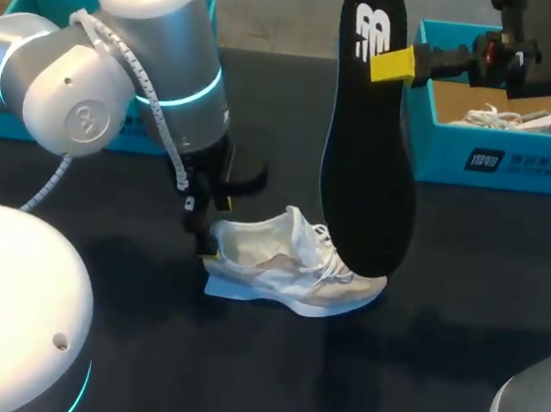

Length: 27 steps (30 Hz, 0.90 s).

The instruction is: Take the shoe out of the shoebox, open the shoe tongue, remove and reinsert the insole, then place the shoe into the shoebox

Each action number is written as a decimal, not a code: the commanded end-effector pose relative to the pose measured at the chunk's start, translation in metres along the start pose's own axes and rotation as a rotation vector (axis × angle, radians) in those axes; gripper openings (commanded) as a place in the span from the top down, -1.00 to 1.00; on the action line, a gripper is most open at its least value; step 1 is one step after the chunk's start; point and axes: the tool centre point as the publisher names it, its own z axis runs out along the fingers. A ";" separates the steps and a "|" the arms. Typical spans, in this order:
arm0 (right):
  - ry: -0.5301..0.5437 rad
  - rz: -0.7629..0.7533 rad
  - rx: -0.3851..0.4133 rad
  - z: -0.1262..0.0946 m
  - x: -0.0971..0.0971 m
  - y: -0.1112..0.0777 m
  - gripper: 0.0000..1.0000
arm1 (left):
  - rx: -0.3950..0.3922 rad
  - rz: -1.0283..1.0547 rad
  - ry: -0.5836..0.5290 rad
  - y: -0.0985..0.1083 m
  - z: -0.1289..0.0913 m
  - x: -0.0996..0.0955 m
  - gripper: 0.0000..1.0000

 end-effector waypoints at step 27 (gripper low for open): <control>-0.002 0.002 0.005 0.003 -0.001 0.003 1.00 | 0.023 0.027 0.054 -0.048 0.042 -0.052 -1.00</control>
